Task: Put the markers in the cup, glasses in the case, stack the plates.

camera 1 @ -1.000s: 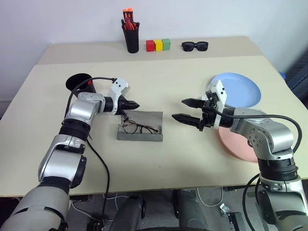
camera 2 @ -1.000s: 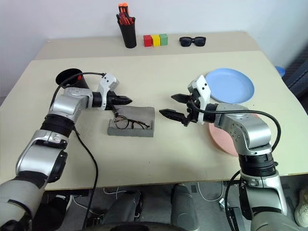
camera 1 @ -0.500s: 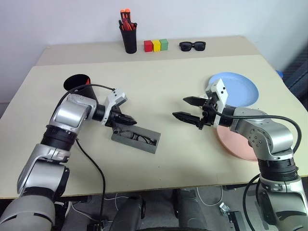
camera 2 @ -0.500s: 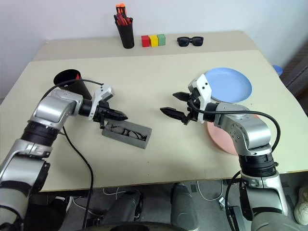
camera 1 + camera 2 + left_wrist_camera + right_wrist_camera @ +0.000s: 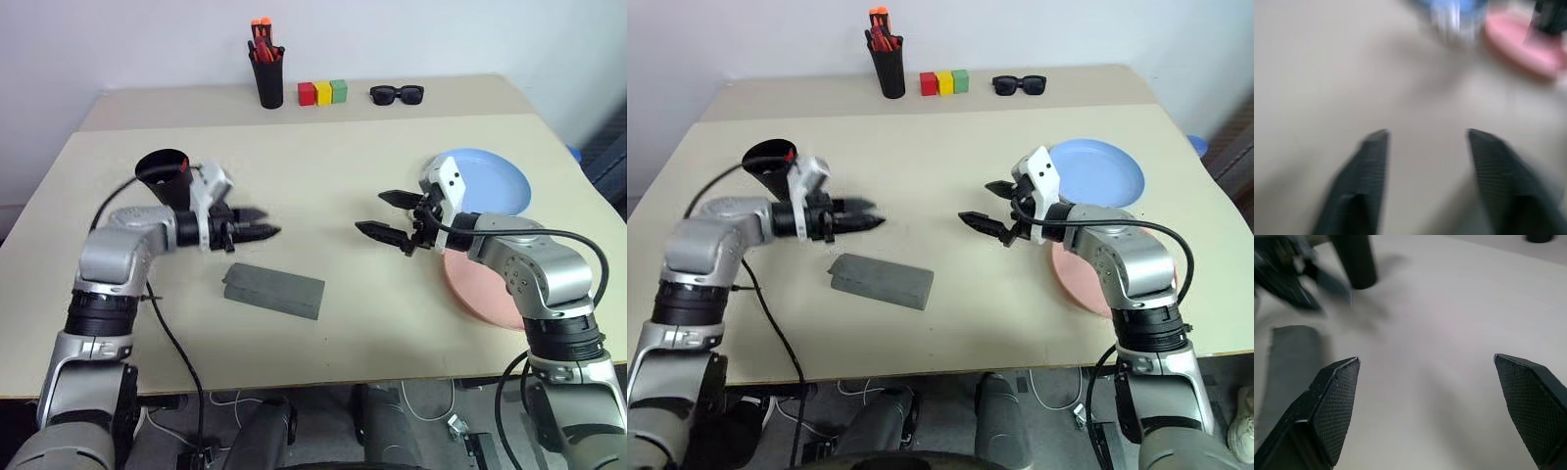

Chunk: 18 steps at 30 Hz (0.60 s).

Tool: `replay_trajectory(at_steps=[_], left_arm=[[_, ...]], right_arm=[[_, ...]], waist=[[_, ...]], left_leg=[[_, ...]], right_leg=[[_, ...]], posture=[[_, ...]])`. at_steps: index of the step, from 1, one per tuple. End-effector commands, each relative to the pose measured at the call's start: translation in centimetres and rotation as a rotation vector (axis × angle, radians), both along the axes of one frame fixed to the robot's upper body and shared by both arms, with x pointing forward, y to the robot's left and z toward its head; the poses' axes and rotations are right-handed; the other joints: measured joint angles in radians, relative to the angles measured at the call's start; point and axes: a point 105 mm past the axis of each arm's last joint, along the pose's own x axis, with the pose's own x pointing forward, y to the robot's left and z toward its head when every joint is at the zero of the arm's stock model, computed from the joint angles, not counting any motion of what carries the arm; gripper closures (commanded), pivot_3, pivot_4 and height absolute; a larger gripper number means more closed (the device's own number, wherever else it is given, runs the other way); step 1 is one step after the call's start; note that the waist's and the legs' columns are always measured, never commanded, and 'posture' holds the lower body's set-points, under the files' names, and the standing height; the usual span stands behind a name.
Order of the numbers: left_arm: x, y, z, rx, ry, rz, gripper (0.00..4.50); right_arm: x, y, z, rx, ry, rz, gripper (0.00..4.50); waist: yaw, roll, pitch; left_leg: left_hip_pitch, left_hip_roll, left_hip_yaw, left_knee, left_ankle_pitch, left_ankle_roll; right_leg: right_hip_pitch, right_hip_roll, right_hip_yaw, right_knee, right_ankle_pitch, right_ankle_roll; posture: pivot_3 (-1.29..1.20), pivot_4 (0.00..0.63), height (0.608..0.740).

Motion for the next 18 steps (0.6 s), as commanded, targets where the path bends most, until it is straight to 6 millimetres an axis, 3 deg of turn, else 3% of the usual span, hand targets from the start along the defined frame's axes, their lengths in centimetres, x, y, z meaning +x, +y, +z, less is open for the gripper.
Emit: replay_trajectory(at_steps=[1, 2, 5, 7, 12, 18], left_arm=[[-0.2, 1.0, 2.6, -0.107, -0.084, -0.011, 0.30], [-0.4, 1.0, 2.7, -0.112, -0.101, -0.033, 0.10], [-1.8, 0.6, 3.2, -0.181, -0.095, -0.134, 0.10], [-2.6, 0.2, 3.2, -0.207, -0.077, -0.189, 0.10], [-4.6, -0.2, 2.8, -0.243, -0.025, -0.322, 0.10], [-5.3, -0.7, 2.1, -0.244, -0.051, -0.389, 0.10]], right_arm=[[0.2, -3.2, 2.2, -0.001, -0.051, -0.120, 0.00], [0.0, -4.1, 2.2, -0.013, -0.030, -0.153, 0.00], [-0.8, -8.0, 1.3, -0.082, 0.038, -0.294, 0.00], [-1.8, -9.4, 0.7, -0.120, 0.093, -0.340, 0.00], [-7.1, -9.7, -0.7, -0.226, 0.243, -0.263, 0.00], [-10.1, -10.0, -2.6, -0.300, 0.299, -0.289, 0.00]], waist=[[-0.001, 0.000, 0.000], [-0.002, 0.000, 0.000], [0.000, 0.000, 0.000], [0.003, 0.000, 0.000], [-0.002, 0.000, 0.000], [0.002, 0.000, 0.000]], left_leg=[[0.000, 0.000, 0.000, 0.000, 0.000, 0.000], [0.000, 0.000, 0.001, 0.000, 0.000, 0.000], [0.000, 0.000, 0.001, 0.000, 0.000, 0.001], [-0.001, 0.000, 0.001, 0.000, -0.001, 0.001], [-0.001, 0.000, 0.001, 0.000, -0.001, 0.001], [0.002, 0.002, 0.004, 0.001, -0.001, 0.002]], right_leg=[[0.000, 0.000, 0.000, 0.000, 0.000, 0.000], [0.000, 0.000, 0.000, -0.001, 0.000, 0.000], [0.000, 0.000, 0.000, -0.001, 0.000, 0.000], [0.000, 0.000, 0.000, -0.002, 0.000, 0.000], [0.000, 0.000, 0.000, -0.002, 0.000, 0.000], [0.004, 0.000, 0.001, -0.004, 0.000, 0.001]], posture=[[0.00, 0.150, 0.740], [0.00, 0.150, 0.740], [0.00, 0.150, 0.740], [0.00, 0.150, 0.740], [0.00, 0.150, 0.740], [0.00, 0.150, 0.740]])
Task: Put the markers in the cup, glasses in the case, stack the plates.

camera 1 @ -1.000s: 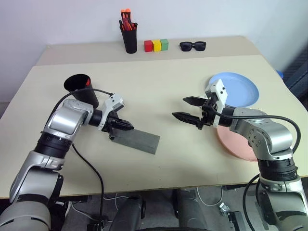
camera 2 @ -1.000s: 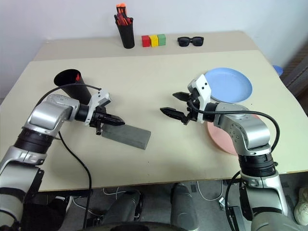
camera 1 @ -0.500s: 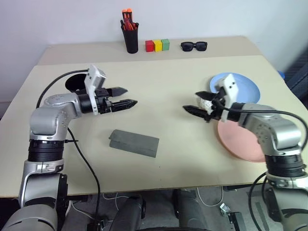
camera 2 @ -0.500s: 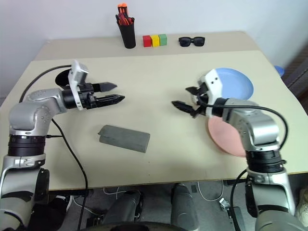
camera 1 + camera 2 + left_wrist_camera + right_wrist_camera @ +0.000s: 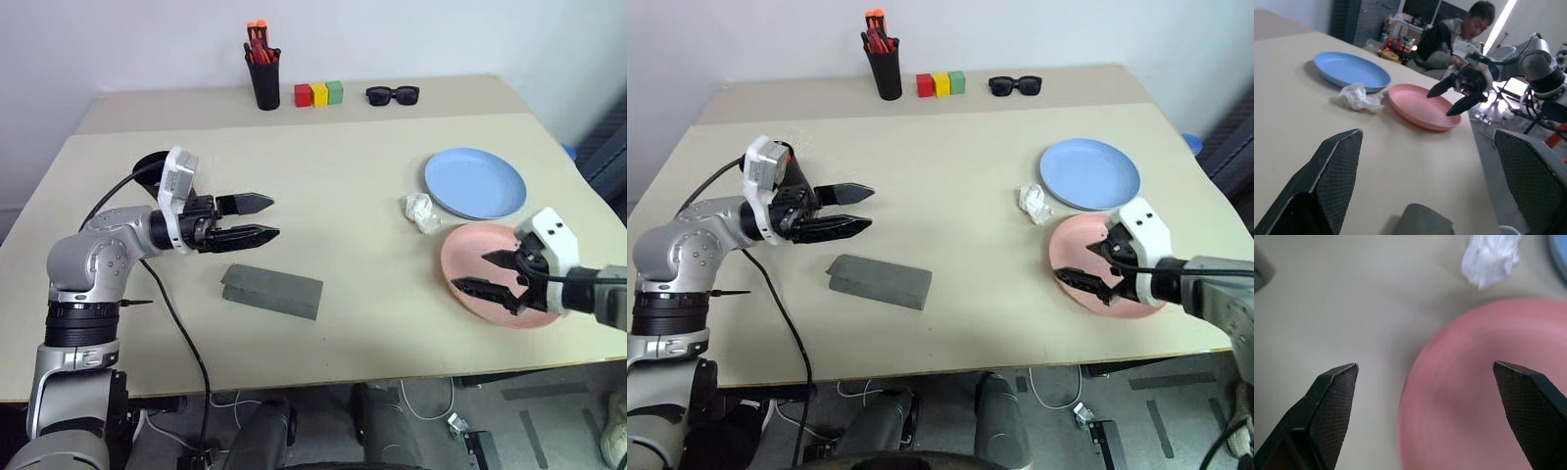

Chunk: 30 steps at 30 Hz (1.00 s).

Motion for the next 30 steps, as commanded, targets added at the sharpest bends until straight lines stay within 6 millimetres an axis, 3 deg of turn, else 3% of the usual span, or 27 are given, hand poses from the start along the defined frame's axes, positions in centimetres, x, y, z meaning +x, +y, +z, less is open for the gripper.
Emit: replay_trajectory(at_steps=[1, 5, 8, 11, 18, 22, 27, 30], left_arm=[[-0.7, -0.4, 0.5, 0.000, -0.075, -0.055, 0.10], [-0.9, -0.8, 0.2, 0.013, -0.102, -0.086, 0.10], [-0.8, -0.9, -0.1, 0.038, -0.117, -0.087, 0.10], [-0.8, -1.0, -0.2, 0.043, -0.130, -0.090, 0.00], [-0.7, -1.1, -0.2, 0.040, -0.139, -0.080, 0.00], [-0.6, -1.1, -0.2, 0.032, -0.142, -0.074, 0.00], [-0.5, -1.1, -0.2, 0.017, -0.145, -0.062, 0.00], [-0.3, -1.1, -0.1, 0.008, -0.155, -0.046, 0.00]], right_arm=[[-1.7, 0.5, -0.4, -0.049, -0.002, 0.013, 0.00], [-2.7, 0.0, -2.8, -0.148, 0.033, -0.006, 0.00], [-2.4, -0.5, -3.4, -0.156, 0.016, -0.052, 0.00], [-2.3, -1.4, -4.3, -0.235, 0.023, -0.060, 0.79], [-2.7, -1.6, -4.7, -0.277, 0.046, -0.014, 4.32], [-3.5, -1.2, -3.6, -0.238, 0.074, 0.054, 4.47], [-4.9, 0.9, 0.7, -0.078, 0.087, 0.232, 4.47], [-2.8, 1.0, 4.4, -0.031, -0.063, 0.227, 4.47]], waist=[[0.003, 0.000, 0.000], [0.013, 0.000, 0.000], [0.015, 0.000, 0.000], [0.018, 0.000, 0.000], [0.022, -0.001, -0.001], [0.024, -0.001, -0.001], [0.022, -0.001, -0.001], [0.016, -0.001, -0.001]], left_leg=[[0.000, 0.000, 0.000, 0.000, 0.000, 0.000], [-0.001, 0.000, 0.000, 0.000, 0.000, 0.000], [-0.001, 0.000, 0.000, 0.000, 0.000, 0.000], [0.000, 0.000, 0.001, 0.000, 0.000, 0.000], [0.000, 0.000, 0.001, 0.000, 0.000, 0.000], [0.001, 0.000, 0.000, 0.000, 0.000, 0.000], [0.001, 0.000, 0.000, 0.000, 0.000, 0.001], [0.001, 0.002, 0.001, 0.000, 0.000, 0.001]], right_leg=[[0.000, 0.000, 0.000, 0.000, 0.000, 0.000], [0.000, 0.000, 0.000, -0.001, 0.000, 0.000], [0.000, 0.000, 0.000, -0.001, 0.000, 0.000], [0.000, 0.000, 0.000, -0.001, 0.000, 0.000], [0.001, 0.000, 0.000, -0.002, 0.000, 0.000], [0.003, 0.000, 0.000, -0.002, 0.000, 0.000], [0.003, 0.000, 0.000, -0.004, 0.000, 0.000], [0.003, 0.001, 0.000, -0.005, 0.001, 0.000]], posture=[[0.00, 0.150, 0.740], [0.00, 0.150, 0.740], [0.00, 0.150, 0.740], [0.00, 0.150, 0.740], [0.00, 0.150, 0.740], [0.00, 0.150, 0.740], [0.00, 0.150, 0.740], [0.00, 0.150, 0.740]])
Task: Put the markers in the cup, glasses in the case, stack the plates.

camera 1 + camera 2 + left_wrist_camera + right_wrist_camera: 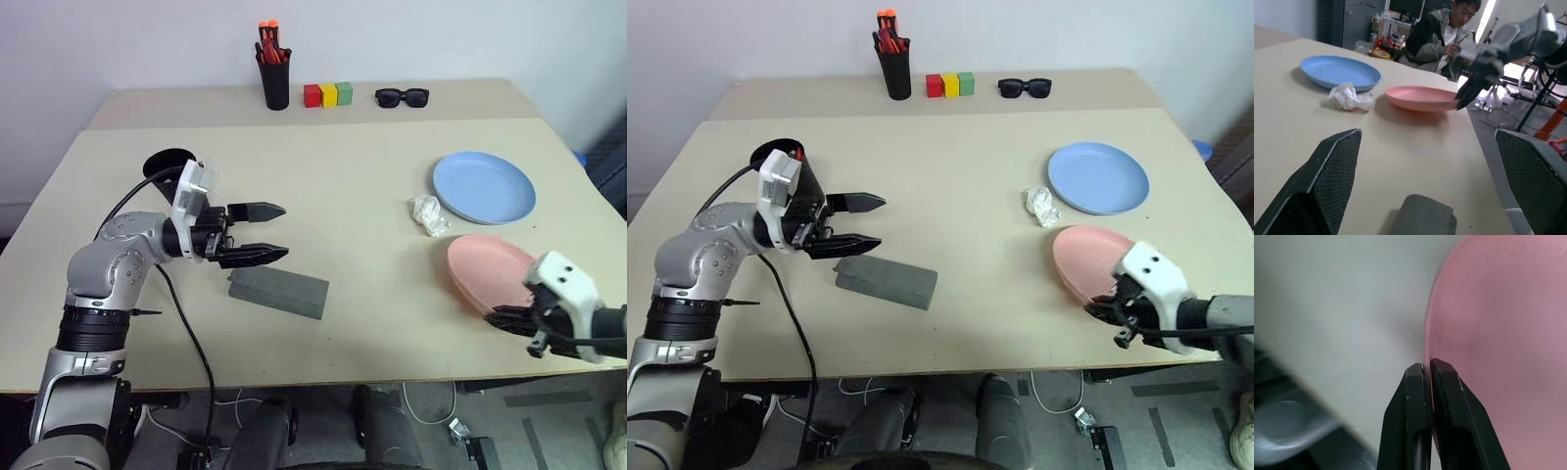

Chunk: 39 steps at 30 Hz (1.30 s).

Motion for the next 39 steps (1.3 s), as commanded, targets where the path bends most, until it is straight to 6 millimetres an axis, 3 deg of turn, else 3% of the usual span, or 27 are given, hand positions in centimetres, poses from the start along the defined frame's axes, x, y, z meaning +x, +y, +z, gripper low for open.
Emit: replay_trajectory(at_steps=[1, 5, 11, 15, 22, 25, 28, 32, 35, 39], left_arm=[[0.0, 0.1, 0.9, -0.020, -0.046, 0.011, 0.00], [0.1, 0.0, 1.1, -0.033, -0.058, 0.024, 0.00], [-0.1, -0.1, 1.5, -0.042, -0.070, 0.046, 0.00], [0.0, -0.9, 1.6, -0.061, -0.100, 0.068, 0.00], [-0.5, -1.3, 1.6, -0.092, -0.118, 0.110, 0.00], [-0.6, -0.7, 1.8, -0.096, -0.114, 0.139, 0.00], [-0.9, -0.4, 1.7, -0.093, -0.106, 0.153, 0.00], [-0.9, -0.3, 1.6, -0.102, -0.087, 0.166, 0.00], [-0.9, -0.4, 1.5, -0.106, -0.083, 0.161, 0.00], [-0.8, -0.6, 1.6, -0.110, -0.085, 0.152, 0.00]], right_arm=[[1.6, 0.3, 4.2, 0.061, -0.145, 0.029, 4.47], [4.9, -1.0, 7.9, -0.024, -0.373, 0.017, 4.47], [10.5, -2.9, 8.9, -0.166, -0.570, -0.040, 4.47], [15.6, -2.6, 5.7, -0.270, -0.610, -0.061, 4.47], [19.9, -2.2, 1.5, -0.313, -0.566, -0.070, 4.47], [20.6, -2.8, 1.6, -0.313, -0.558, -0.098, 3.51], [21.0, -2.2, 2.8, -0.239, -0.566, -0.110, 1.99], [21.0, -0.3, 5.7, 0.088, -0.531, -0.184, 0.04], [20.2, 2.0, 7.4, 0.301, -0.502, -0.173, 0.04], [19.3, 3.7, 5.4, 0.253, -0.487, -0.126, 0.04]], waist=[[-0.001, 0.000, 0.000], [0.003, 0.000, 0.000], [-0.001, 0.000, 0.000], [-0.019, 0.000, 0.000], [-0.024, 0.002, 0.001], [-0.023, 0.002, 0.001], [-0.024, 0.002, 0.001], [-0.023, 0.002, 0.001], [-0.025, 0.002, 0.001], [-0.022, 0.001, 0.001]], left_leg=[[0.000, 0.001, 0.001, 0.000, 0.000, 0.000], [-0.001, 0.001, 0.003, 0.000, 0.000, 0.000], [-0.002, 0.001, 0.005, 0.000, 0.000, 0.001], [-0.001, 0.002, 0.008, -0.001, 0.000, 0.001], [-0.003, 0.002, 0.010, -0.002, 0.003, -0.005], [-0.003, 0.002, 0.010, -0.002, 0.003, -0.005], [-0.003, 0.002, 0.010, -0.002, 0.003, -0.005], [-0.002, 0.003, 0.010, -0.002, 0.001, -0.003], [-0.002, 0.003, 0.010, -0.002, 0.001, -0.001], [-0.002, 0.003, 0.009, -0.002, 0.000, -0.001]], right_leg=[[0.000, 0.000, 0.000, 0.000, 0.001, 0.000], [-0.001, 0.000, 0.000, -0.001, 0.001, -0.001], [-0.003, -0.001, 0.000, -0.002, 0.002, 0.000], [-0.004, -0.001, 0.001, -0.001, 0.003, -0.001], [-0.008, -0.001, 0.002, -0.001, 0.003, -0.001], [-0.008, -0.001, 0.002, -0.002, 0.003, -0.001], [-0.007, 0.000, 0.002, -0.002, 0.003, -0.001], [-0.007, 0.000, 0.002, -0.001, 0.003, -0.002], [-0.007, 0.000, 0.002, -0.001, 0.004, -0.002], [-0.007, 0.001, 0.002, -0.001, 0.004, -0.002]], posture=[[0.00, 0.150, 0.740], [0.00, 0.150, 0.740], [0.00, 0.150, 0.740], [0.00, 0.150, 0.740], [0.00, 0.150, 0.740], [0.00, 0.150, 0.740], [0.00, 0.150, 0.740], [0.00, 0.150, 0.740], [0.00, 0.150, 0.740], [0.00, 0.150, 0.740]])
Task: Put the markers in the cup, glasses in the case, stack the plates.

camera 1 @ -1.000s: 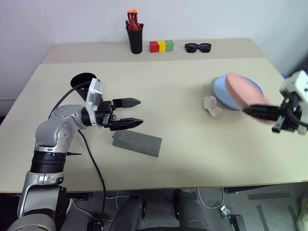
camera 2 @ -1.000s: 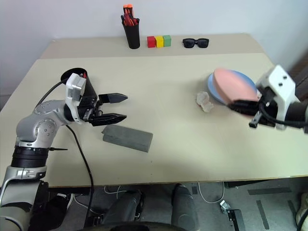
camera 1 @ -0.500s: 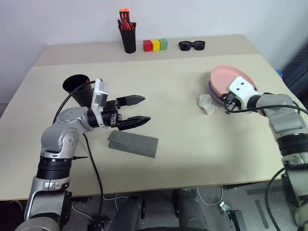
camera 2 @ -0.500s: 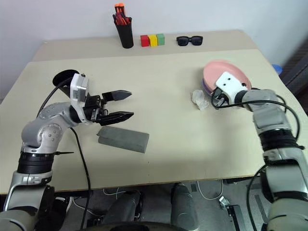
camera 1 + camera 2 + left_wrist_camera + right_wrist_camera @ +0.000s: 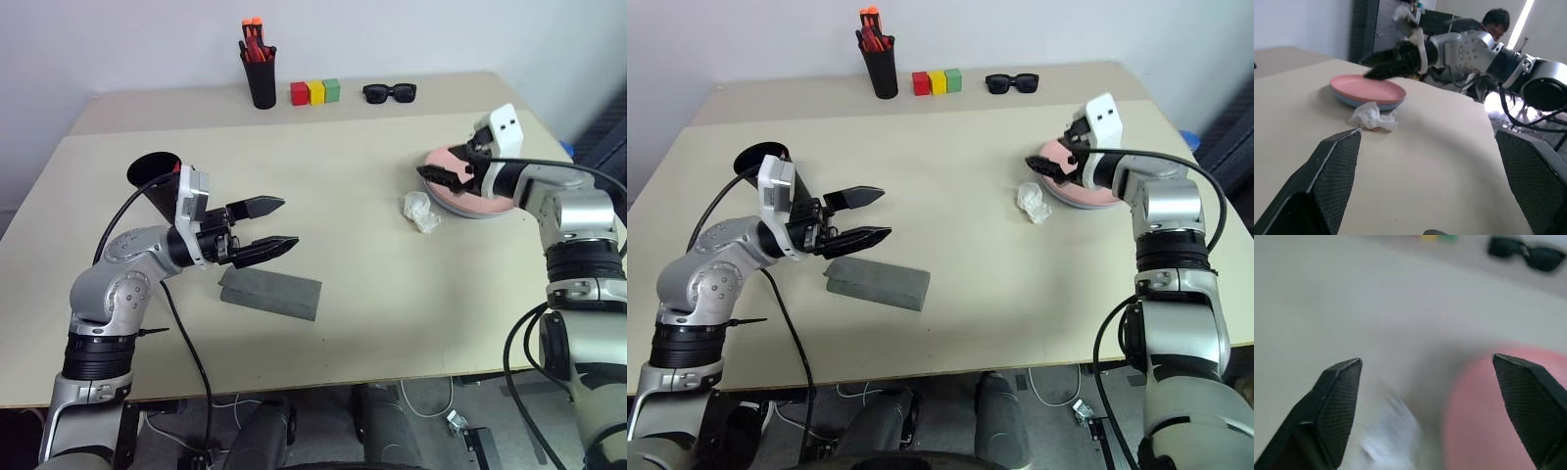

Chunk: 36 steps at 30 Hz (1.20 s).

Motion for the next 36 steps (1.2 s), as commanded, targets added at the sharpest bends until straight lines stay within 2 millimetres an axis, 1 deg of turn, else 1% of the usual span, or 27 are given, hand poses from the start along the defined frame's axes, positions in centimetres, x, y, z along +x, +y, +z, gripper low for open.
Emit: replay_trajectory(at_steps=[1, 5, 9, 13, 14, 16, 19, 20, 21, 23, 24, 26, 27, 30, 32, 33, 36], left_arm=[[-0.2, 0.0, 1.3, -0.015, -0.055, -0.011, 0.00], [-0.2, -0.1, 1.6, -0.014, -0.063, -0.018, 0.00], [-0.3, 0.1, 1.6, -0.008, -0.063, -0.009, 0.00], [-0.5, 0.4, 1.5, 0.000, -0.062, 0.000, 0.00], [-0.6, 0.4, 1.5, 0.001, -0.063, 0.006, 0.00], [-0.6, 0.5, 1.5, 0.002, -0.063, 0.014, 0.00], [-0.7, 0.6, 1.4, 0.002, -0.065, 0.019, 0.00], [-0.7, 0.6, 1.4, 0.002, -0.065, 0.021, 0.00], [-0.7, 0.6, 1.4, 0.004, -0.064, 0.024, 0.00], [-0.8, 0.7, 1.3, 0.007, -0.064, 0.027, 0.00], [-0.8, 0.7, 1.3, 0.007, -0.063, 0.029, 0.00], [-0.7, 0.7, 1.3, 0.003, -0.066, 0.031, 0.00], [-0.7, 0.7, 1.3, -0.001, -0.065, 0.031, 0.00], [-0.6, 0.7, 1.3, -0.008, -0.068, 0.028, 0.00], [-0.6, 0.6, 1.4, -0.011, -0.071, 0.026, 0.00], [-0.5, 0.6, 1.4, -0.015, -0.068, 0.026, 0.00], [-0.5, 0.6, 1.3, -0.014, -0.064, 0.028, 0.00]], right_arm=[[-0.6, 0.9, -0.9, -0.036, -0.012, 0.011, 0.04], [-0.5, 1.7, -3.3, -0.023, 0.020, -0.005, 0.04], [0.0, 1.4, -6.2, -0.162, 0.038, -0.038, 0.04], [0.5, 0.7, -8.3, -0.192, 0.095, -0.071, 0.04], [0.4, 0.8, -8.7, -0.185, 0.117, -0.062, 0.27], [0.4, 0.7, -9.5, -0.202, 0.144, -0.052, 0.90], [0.6, 0.3, -10.0, -0.238, 0.155, -0.067, 2.40], [0.7, 0.2, -10.0, -0.252, 0.151, -0.069, 2.97], [0.8, 0.2, -9.8, -0.250, 0.146, -0.072, 3.49], [1.1, 0.4, -8.5, -0.188, 0.122, -0.078, 4.42], [1.3, 0.5, -7.3, -0.137, 0.100, -0.079, 4.47], [1.8, 0.3, -4.7, -0.023, 0.043, -0.092, 4.47], [2.1, -0.3, -3.6, -0.001, 0.010, -0.128, 4.47], [2.8, -2.2, -1.5, 0.003, -0.072, -0.206, 4.47], [3.1, -3.9, -1.0, -0.008, -0.086, -0.278, 3.55], [3.3, -4.4, -1.1, -0.032, -0.087, -0.302, 3.16], [3.6, -6.0, -1.9, -0.129, -0.083, -0.394, 1.64]], waist=[[0.003, -0.001, 0.000], [0.002, 0.000, 0.000], [-0.003, 0.000, 0.000], [-0.004, 0.000, 0.000], [-0.004, 0.000, 0.000], [-0.003, 0.000, 0.000], [-0.003, 0.000, 0.000], [-0.003, 0.000, 0.000], [-0.003, 0.000, 0.000], [-0.004, 0.000, 0.000], [-0.004, 0.000, 0.000], [-0.004, 0.000, 0.000], [-0.004, 0.000, 0.000], [-0.004, 0.000, 0.000], [-0.001, 0.000, 0.000], [0.001, 0.000, 0.000], [-0.002, 0.000, 0.000]], left_leg=[[0.000, 0.000, 0.000, 0.000, 0.000, 0.000], [0.000, -0.001, 0.000, 0.001, 0.000, 0.000], [0.000, -0.001, 0.001, 0.001, 0.000, 0.000], [0.000, -0.002, 0.001, 0.001, 0.000, 0.000], [0.000, -0.002, 0.001, 0.001, 0.000, 0.000], [0.000, -0.002, 0.001, 0.001, 0.000, 0.000], [0.000, -0.001, 0.001, 0.001, 0.000, 0.000], [0.001, -0.002, 0.001, 0.001, 0.000, 0.000], [0.001, -0.002, 0.001, 0.001, 0.000, 0.000], [0.001, -0.002, 0.001, 0.001, 0.000, 0.000], [0.001, -0.002, 0.001, 0.001, 0.000, 0.000], [0.000, -0.001, 0.001, 0.001, 0.000, 0.000], [0.000, -0.001, 0.001, 0.001, 0.000, 0.000], [0.000, -0.001, 0.001, 0.001, 0.000, 0.000], [0.001, -0.001, 0.001, 0.001, 0.000, 0.000], [0.000, -0.001, 0.001, 0.001, 0.000, 0.000], [0.000, -0.002, 0.001, 0.001, 0.000, 0.000]], right_leg=[[0.000, 0.000, 0.000, 0.000, 0.000, 0.000], [0.000, 0.000, 0.000, 0.000, 0.001, 0.001], [0.000, 0.000, 0.000, 0.000, 0.001, 0.000], [0.000, 0.000, 0.000, 0.000, 0.001, 0.000], [0.000, 0.000, 0.000, 0.000, 0.001, 0.000], [0.000, 0.000, 0.000, 0.000, 0.002, 0.000], [0.000, 0.000, 0.000, 0.000, 0.002, 0.000], [0.000, 0.000, 0.000, 0.000, 0.002, 0.000], [0.000, 0.000, 0.000, 0.000, 0.002, 0.000], [0.000, 0.000, 0.000, 0.000, 0.002, 0.000], [0.000, 0.000, 0.000, 0.000, 0.002, 0.000], [0.000, 0.000, 0.000, 0.000, 0.002, 0.000], [0.000, 0.000, 0.000, 0.000, 0.002, 0.000], [0.000, 0.000, 0.000, 0.000, 0.002, 0.000], [0.000, 0.001, 0.000, 0.000, 0.002, 0.000], [0.000, 0.000, 0.000, 0.000, 0.002, 0.000], [0.001, 0.001, 0.000, -0.001, 0.002, 0.000]], posture=[[0.00, 0.150, 0.740], [0.00, 0.150, 0.740], [0.00, 0.150, 0.740], [0.00, 0.150, 0.740], [0.00, 0.150, 0.740], [0.00, 0.150, 0.740], [0.00, 0.150, 0.740], [0.00, 0.150, 0.740], [0.00, 0.150, 0.740], [0.00, 0.150, 0.740], [0.00, 0.150, 0.740], [0.00, 0.150, 0.740], [0.00, 0.150, 0.740], [0.00, 0.150, 0.740], [0.00, 0.150, 0.740], [0.00, 0.150, 0.740], [0.00, 0.150, 0.740]])
